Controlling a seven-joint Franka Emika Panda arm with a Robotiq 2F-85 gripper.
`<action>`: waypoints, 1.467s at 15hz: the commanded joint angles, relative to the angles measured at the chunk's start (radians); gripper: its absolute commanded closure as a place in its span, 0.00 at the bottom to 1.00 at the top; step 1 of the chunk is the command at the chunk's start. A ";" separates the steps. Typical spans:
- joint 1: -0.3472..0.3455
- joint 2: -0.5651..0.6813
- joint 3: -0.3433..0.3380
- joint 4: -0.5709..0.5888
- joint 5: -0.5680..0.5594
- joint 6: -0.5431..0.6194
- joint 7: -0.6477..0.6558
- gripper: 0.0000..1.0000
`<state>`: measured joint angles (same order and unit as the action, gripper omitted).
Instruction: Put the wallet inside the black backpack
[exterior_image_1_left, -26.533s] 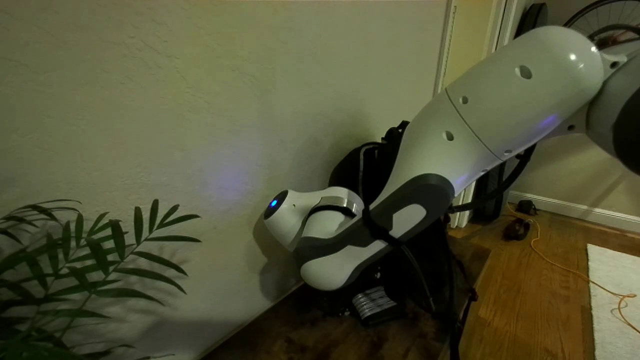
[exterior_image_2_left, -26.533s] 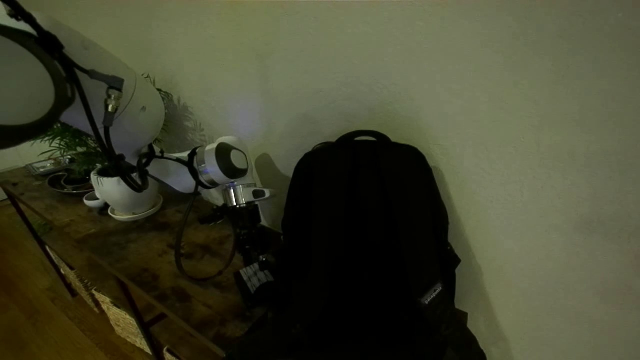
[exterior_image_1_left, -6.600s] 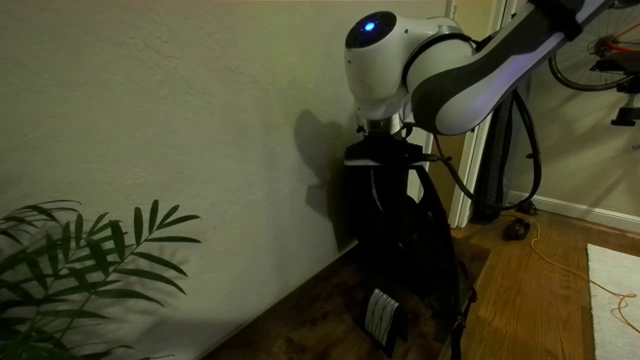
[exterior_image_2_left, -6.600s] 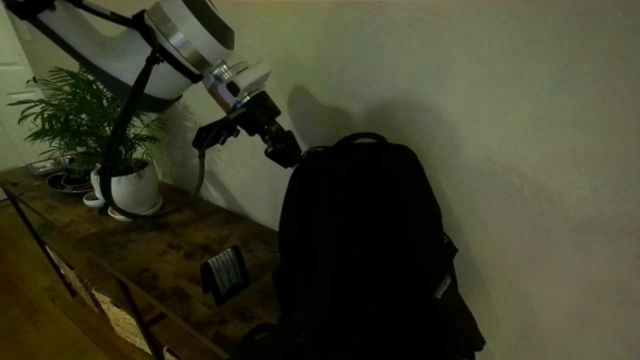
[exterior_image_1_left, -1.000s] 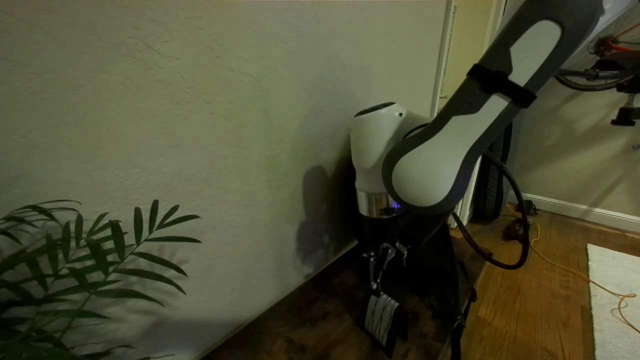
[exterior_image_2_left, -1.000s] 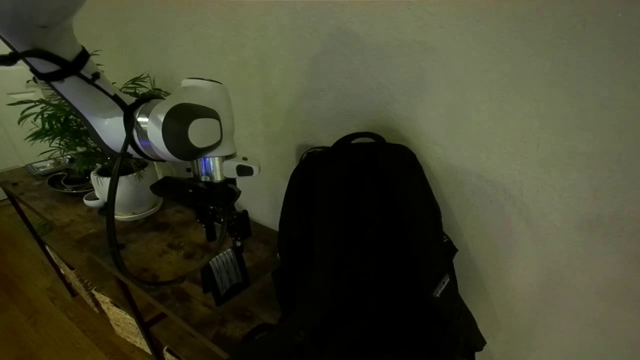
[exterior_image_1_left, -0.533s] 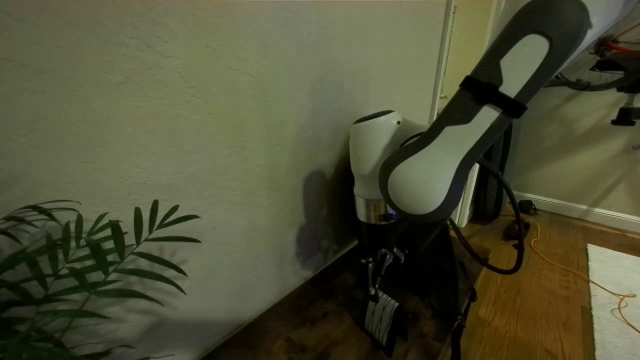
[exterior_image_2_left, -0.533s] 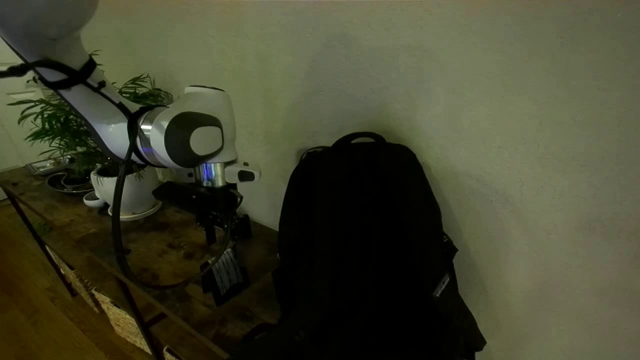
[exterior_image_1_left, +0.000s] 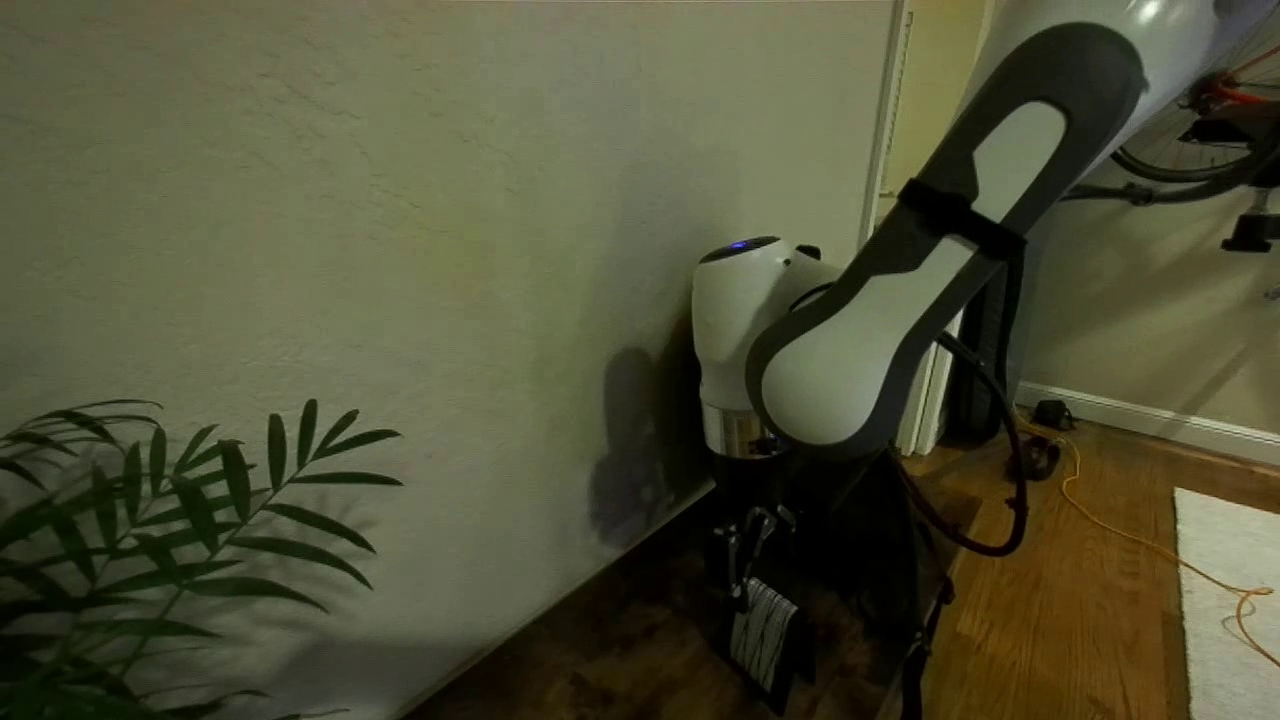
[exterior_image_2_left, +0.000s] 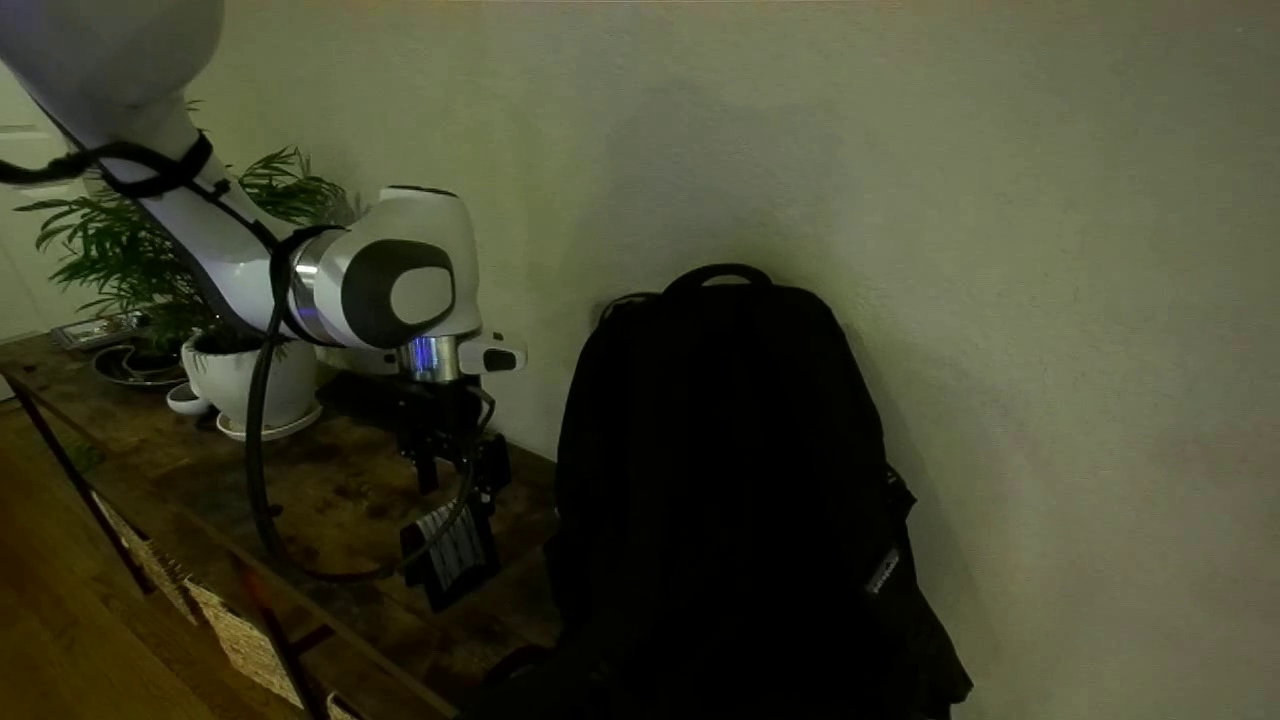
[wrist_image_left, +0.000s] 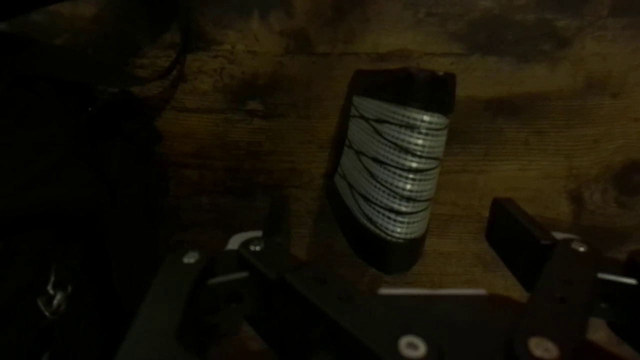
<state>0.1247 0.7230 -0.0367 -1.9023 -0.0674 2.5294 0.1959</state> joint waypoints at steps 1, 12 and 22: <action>-0.035 0.022 0.026 0.015 0.033 0.017 -0.043 0.00; -0.068 0.048 0.051 0.015 0.092 0.026 -0.076 0.00; -0.072 0.052 0.052 0.016 0.102 0.034 -0.075 0.66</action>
<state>0.0779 0.7724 -0.0048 -1.8805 0.0105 2.5357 0.1533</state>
